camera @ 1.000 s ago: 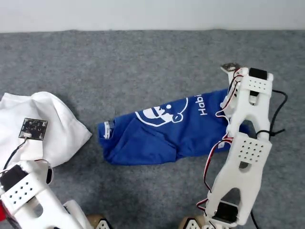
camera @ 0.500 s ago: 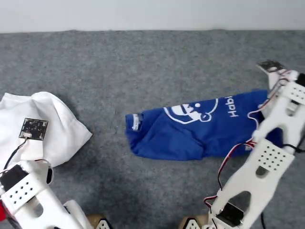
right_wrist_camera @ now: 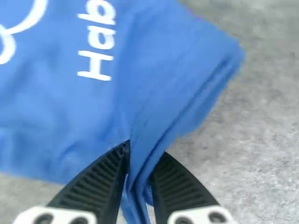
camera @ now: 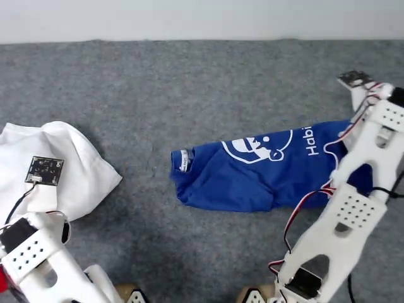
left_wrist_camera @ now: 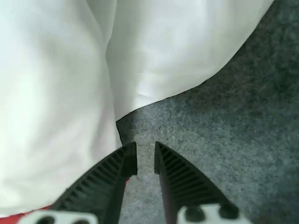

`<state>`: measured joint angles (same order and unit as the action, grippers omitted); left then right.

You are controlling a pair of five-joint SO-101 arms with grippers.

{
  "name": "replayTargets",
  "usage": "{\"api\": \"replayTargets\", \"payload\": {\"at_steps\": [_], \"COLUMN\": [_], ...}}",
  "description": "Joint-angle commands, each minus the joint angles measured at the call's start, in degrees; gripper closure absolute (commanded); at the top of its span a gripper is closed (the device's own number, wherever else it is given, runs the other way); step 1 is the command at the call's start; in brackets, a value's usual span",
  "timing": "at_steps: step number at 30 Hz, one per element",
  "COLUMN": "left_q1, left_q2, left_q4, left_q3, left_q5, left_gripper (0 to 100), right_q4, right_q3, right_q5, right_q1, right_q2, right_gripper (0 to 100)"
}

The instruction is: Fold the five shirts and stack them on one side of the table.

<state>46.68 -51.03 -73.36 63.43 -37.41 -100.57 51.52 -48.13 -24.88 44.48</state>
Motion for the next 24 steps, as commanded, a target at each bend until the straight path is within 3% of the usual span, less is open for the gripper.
{"api": "replayTargets", "payload": {"at_steps": [1, 11, 19, 24], "left_q1": [0.0, 0.0, 0.1, 0.0], "left_q2": [-1.0, -1.0, -1.0, -1.0], "left_q4": [0.2, 0.2, -0.1, -0.1], "left_q3": [-0.5, -0.2, -0.5, -0.5], "left_q5": [-0.4, -0.4, -0.4, -0.4], "left_gripper": [93, 93, 93, 93], "right_q4": [-2.5, -2.3, -1.7, -0.1], "right_q3": [-9.0, -27.3, -28.7, -28.7], "right_q5": [0.8, 12.0, 21.8, 26.4], "right_q1": [3.4, 21.1, 38.6, 46.0], "right_q2": [-12.9, -33.7, -35.5, -35.5], "right_gripper": [99.0, 99.0, 99.0, 99.0]}}
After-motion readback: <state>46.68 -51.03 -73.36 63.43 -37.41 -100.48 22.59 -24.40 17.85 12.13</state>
